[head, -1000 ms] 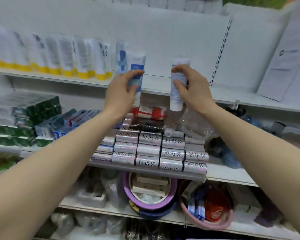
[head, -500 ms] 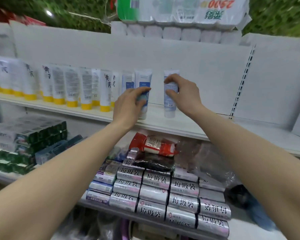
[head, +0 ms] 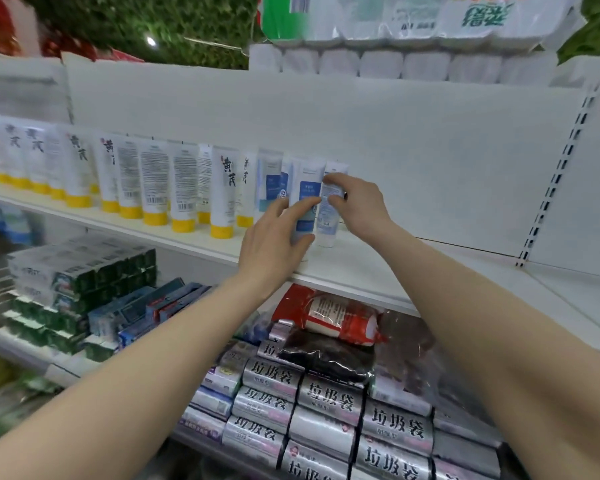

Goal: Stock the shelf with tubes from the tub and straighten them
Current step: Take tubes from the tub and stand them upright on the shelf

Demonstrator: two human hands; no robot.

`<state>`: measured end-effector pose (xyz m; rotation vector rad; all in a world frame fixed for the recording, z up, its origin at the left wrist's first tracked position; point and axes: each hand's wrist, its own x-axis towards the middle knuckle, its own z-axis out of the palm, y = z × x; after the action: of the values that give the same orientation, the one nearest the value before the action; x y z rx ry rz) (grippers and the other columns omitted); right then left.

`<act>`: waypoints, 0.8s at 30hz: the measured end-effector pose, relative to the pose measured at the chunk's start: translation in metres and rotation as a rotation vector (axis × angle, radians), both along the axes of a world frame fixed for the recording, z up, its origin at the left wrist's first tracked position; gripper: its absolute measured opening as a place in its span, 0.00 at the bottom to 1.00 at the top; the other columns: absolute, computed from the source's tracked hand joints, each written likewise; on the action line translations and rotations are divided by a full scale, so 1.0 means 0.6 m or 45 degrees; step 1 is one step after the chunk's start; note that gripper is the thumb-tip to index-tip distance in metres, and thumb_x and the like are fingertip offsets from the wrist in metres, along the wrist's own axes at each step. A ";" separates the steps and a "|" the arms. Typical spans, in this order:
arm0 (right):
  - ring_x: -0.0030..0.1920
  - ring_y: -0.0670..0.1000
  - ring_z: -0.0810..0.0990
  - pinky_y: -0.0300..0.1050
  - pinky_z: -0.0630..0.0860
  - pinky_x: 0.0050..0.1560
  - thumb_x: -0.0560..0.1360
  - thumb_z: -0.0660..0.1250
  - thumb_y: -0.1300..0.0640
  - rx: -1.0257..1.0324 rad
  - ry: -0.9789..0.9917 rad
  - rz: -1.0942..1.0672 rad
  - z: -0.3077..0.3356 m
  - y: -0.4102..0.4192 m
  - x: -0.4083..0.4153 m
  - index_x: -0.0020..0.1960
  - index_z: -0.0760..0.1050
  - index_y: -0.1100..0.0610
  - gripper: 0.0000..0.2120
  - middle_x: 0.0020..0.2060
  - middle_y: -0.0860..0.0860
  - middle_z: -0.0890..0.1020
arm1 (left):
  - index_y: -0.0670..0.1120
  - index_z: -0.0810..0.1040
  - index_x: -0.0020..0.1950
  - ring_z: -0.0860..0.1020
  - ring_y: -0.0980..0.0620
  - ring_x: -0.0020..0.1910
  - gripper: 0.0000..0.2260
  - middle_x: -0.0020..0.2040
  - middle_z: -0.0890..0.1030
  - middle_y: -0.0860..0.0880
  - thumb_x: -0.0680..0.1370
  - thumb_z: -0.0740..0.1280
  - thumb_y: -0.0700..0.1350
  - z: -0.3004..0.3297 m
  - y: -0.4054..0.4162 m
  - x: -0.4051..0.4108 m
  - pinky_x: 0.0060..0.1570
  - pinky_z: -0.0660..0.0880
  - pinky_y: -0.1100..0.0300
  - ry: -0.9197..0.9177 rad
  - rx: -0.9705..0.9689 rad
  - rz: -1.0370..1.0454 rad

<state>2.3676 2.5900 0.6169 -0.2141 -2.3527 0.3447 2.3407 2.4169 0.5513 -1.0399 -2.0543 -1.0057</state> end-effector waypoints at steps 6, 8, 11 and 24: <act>0.56 0.57 0.77 0.47 0.71 0.55 0.79 0.60 0.57 0.080 -0.032 0.000 -0.004 0.016 -0.044 0.68 0.72 0.50 0.18 0.58 0.54 0.80 | 0.63 0.65 0.72 0.76 0.47 0.56 0.25 0.68 0.70 0.49 0.76 0.68 0.53 0.006 0.011 -0.004 0.49 0.72 0.56 0.004 -0.065 0.079; 0.55 0.58 0.77 0.44 0.68 0.50 0.79 0.60 0.56 0.107 -0.031 0.004 -0.005 0.019 -0.051 0.66 0.73 0.52 0.16 0.55 0.55 0.81 | 0.63 0.65 0.71 0.77 0.47 0.55 0.25 0.68 0.69 0.49 0.76 0.68 0.53 0.006 0.014 -0.005 0.49 0.71 0.56 0.005 -0.063 0.087; 0.53 0.58 0.77 0.44 0.65 0.47 0.79 0.60 0.56 0.136 -0.029 0.025 -0.006 0.017 -0.056 0.63 0.74 0.54 0.14 0.51 0.57 0.80 | 0.63 0.65 0.71 0.77 0.47 0.52 0.25 0.67 0.69 0.50 0.76 0.69 0.53 0.006 0.015 -0.007 0.47 0.69 0.59 0.010 -0.054 0.080; 0.60 0.56 0.72 0.46 0.69 0.59 0.81 0.59 0.54 0.167 -0.144 0.031 -0.012 0.005 -0.016 0.75 0.60 0.50 0.24 0.62 0.56 0.71 | 0.61 0.65 0.72 0.74 0.49 0.58 0.26 0.63 0.71 0.50 0.76 0.69 0.50 0.006 0.019 -0.005 0.52 0.73 0.54 -0.001 -0.063 0.018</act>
<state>2.3580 2.5932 0.6100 -0.1458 -2.4803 0.1933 2.3380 2.4281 0.5548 -1.0488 -2.0937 -0.9533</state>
